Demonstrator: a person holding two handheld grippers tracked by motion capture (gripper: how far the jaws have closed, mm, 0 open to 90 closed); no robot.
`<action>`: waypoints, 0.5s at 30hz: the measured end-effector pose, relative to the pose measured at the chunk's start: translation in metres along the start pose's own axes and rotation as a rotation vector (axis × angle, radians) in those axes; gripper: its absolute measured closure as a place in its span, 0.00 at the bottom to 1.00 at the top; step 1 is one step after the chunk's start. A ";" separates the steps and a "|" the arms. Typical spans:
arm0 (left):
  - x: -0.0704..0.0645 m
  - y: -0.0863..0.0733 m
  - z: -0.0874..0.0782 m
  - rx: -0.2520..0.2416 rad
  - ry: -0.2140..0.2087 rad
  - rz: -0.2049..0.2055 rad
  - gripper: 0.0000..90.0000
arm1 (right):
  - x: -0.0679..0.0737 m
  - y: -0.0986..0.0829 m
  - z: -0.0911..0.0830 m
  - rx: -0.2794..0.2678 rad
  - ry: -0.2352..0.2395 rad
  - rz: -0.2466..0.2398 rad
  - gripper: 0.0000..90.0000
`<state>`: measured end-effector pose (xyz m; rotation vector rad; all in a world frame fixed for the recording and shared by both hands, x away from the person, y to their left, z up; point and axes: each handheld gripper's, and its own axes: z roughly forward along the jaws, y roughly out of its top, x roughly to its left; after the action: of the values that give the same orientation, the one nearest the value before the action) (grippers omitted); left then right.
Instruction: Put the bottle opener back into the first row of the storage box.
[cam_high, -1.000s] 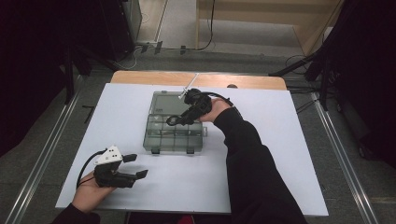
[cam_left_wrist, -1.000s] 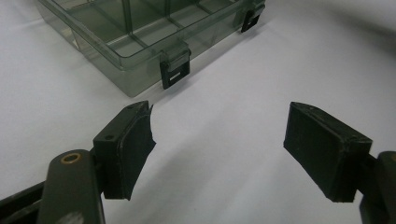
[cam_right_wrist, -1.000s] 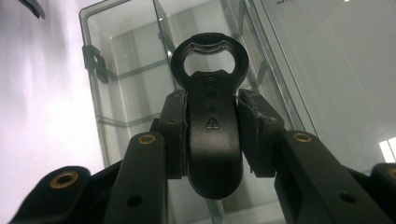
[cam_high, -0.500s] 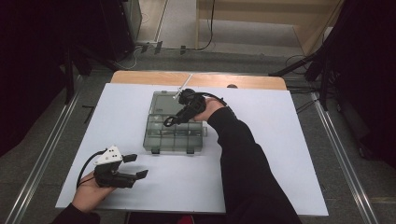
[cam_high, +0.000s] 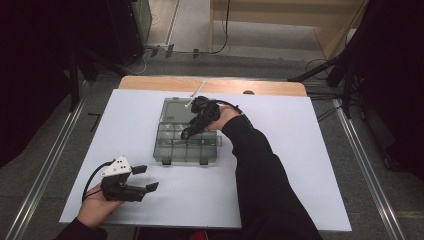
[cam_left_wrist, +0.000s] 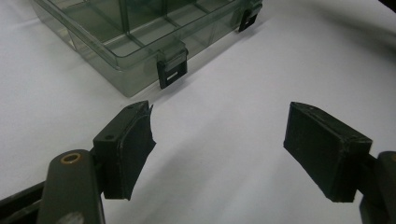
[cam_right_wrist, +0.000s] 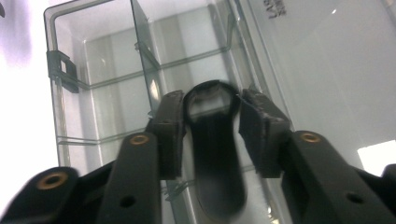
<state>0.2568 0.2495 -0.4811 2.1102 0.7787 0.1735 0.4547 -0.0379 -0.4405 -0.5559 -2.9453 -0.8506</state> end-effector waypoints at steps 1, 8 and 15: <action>0.000 0.000 0.000 -0.001 0.000 0.000 0.26 | -0.001 0.000 -0.001 -0.006 -0.002 0.013 0.62; 0.000 0.000 0.000 0.000 0.000 0.000 0.26 | 0.001 0.001 -0.003 -0.006 -0.018 0.046 0.50; 0.000 0.000 0.000 0.001 0.001 0.000 0.26 | 0.001 -0.002 -0.005 -0.025 0.002 0.121 0.37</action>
<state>0.2568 0.2496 -0.4812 2.1108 0.7794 0.1742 0.4523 -0.0420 -0.4371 -0.7258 -2.8673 -0.8762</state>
